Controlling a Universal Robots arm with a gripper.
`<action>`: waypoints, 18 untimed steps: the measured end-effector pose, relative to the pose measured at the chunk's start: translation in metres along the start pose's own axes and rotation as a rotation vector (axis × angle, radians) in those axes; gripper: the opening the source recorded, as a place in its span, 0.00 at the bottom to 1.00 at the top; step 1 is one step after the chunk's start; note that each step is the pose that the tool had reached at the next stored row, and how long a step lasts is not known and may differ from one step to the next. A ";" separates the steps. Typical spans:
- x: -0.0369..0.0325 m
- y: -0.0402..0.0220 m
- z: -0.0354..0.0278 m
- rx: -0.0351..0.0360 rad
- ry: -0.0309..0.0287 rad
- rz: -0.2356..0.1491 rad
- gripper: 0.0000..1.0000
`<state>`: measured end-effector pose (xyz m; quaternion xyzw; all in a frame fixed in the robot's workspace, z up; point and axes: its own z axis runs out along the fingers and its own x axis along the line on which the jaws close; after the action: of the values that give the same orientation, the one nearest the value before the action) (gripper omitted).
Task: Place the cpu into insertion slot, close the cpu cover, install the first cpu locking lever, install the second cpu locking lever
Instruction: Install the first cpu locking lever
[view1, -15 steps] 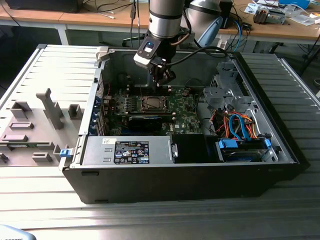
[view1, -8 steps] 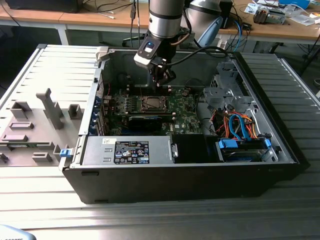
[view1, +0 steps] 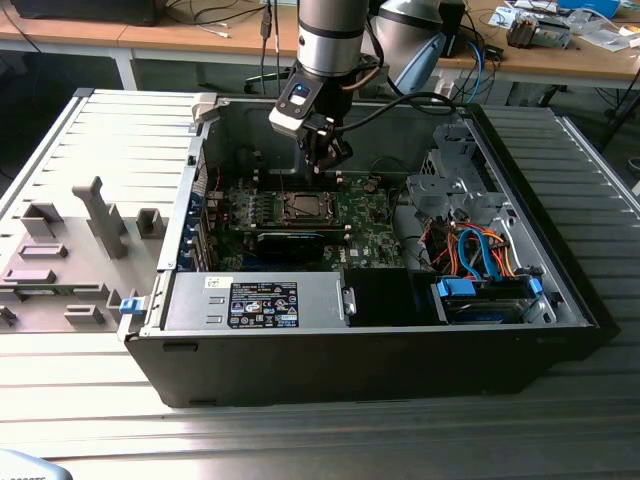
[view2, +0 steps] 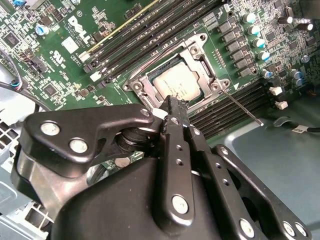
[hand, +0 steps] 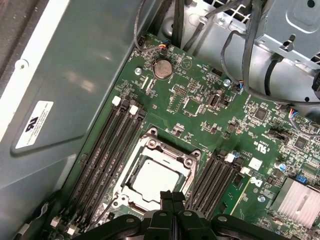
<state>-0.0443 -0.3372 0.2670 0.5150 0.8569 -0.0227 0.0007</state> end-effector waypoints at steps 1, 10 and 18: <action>0.0000 0.0000 0.0000 0.0000 -0.0001 -0.001 0.11; 0.0000 0.0000 0.0000 -0.0004 -0.0007 -0.016 0.11; 0.0000 0.0000 0.0000 -0.0008 -0.0013 -0.034 0.11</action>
<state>-0.0443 -0.3372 0.2670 0.5005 0.8654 -0.0226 0.0011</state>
